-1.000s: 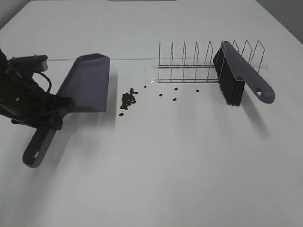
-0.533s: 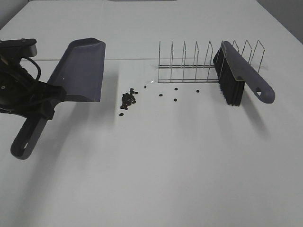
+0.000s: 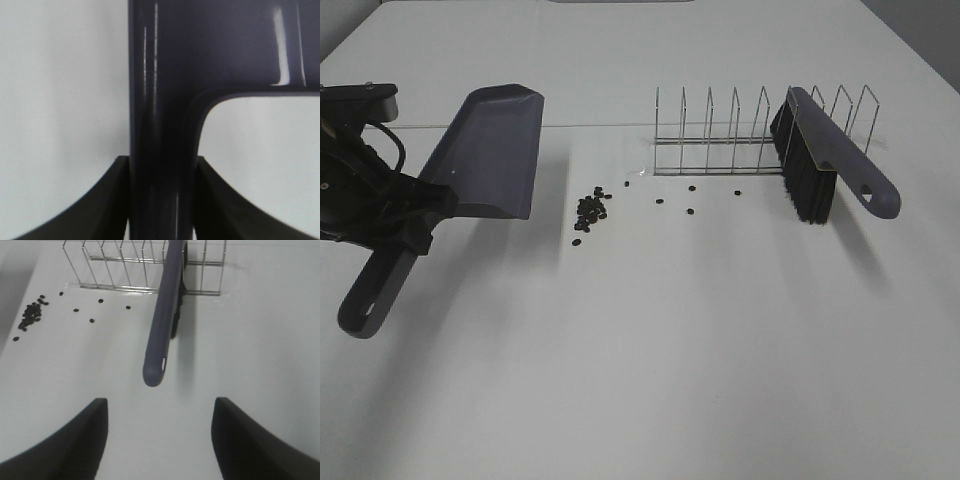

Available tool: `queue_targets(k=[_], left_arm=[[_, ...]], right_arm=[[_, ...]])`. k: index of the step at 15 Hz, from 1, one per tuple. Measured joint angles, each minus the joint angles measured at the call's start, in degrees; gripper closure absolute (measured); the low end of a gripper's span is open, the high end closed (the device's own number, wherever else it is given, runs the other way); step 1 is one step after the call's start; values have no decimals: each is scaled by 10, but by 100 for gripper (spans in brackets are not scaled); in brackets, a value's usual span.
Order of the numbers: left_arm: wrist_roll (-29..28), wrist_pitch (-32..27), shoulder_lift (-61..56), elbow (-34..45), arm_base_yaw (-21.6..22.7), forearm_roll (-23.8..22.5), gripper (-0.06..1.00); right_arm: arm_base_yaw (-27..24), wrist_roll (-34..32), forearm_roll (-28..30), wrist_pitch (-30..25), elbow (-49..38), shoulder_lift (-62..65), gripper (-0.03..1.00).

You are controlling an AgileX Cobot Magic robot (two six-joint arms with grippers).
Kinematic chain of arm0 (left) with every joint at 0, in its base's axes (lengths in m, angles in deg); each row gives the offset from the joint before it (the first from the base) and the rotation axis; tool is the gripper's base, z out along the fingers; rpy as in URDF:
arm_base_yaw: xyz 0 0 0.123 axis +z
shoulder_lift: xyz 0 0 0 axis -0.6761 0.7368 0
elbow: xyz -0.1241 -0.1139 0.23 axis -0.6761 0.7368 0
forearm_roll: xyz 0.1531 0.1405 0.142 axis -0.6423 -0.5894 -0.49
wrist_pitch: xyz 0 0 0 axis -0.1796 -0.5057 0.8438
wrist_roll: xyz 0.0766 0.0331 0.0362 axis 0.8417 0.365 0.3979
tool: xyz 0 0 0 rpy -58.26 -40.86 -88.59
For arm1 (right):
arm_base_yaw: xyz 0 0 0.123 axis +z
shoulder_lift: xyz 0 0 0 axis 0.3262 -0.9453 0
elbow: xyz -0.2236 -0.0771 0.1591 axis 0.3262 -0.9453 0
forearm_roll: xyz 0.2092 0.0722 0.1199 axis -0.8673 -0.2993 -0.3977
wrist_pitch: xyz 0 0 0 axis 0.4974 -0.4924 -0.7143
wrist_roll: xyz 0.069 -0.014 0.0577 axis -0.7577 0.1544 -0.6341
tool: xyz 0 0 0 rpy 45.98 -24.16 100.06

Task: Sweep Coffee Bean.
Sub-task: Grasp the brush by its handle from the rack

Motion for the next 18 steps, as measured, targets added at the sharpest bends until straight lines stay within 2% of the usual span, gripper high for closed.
queue_targets(k=[1, 4, 9, 11, 14, 18], left_arm=[[0, 0, 0, 0, 0, -1, 59], [0, -1, 0, 0, 0, -2, 59], [0, -2, 0, 0, 0, -2, 59], [0, -2, 0, 0, 0, -4, 59], [0, -2, 0, 0, 0, -7, 59], [0, -2, 0, 0, 0, -10, 59]], right_arm=[[0, 14, -39, -30, 87, -123, 39], [0, 21, -50, -68, 219, -280, 39], [1, 18, -49, -90, 357, -466, 38], [19, -6, -7, -108, 413, -537, 38], [80, -83, 109, -128, 521, -630, 37], [84, -99, 124, -144, 601, -712, 36]])
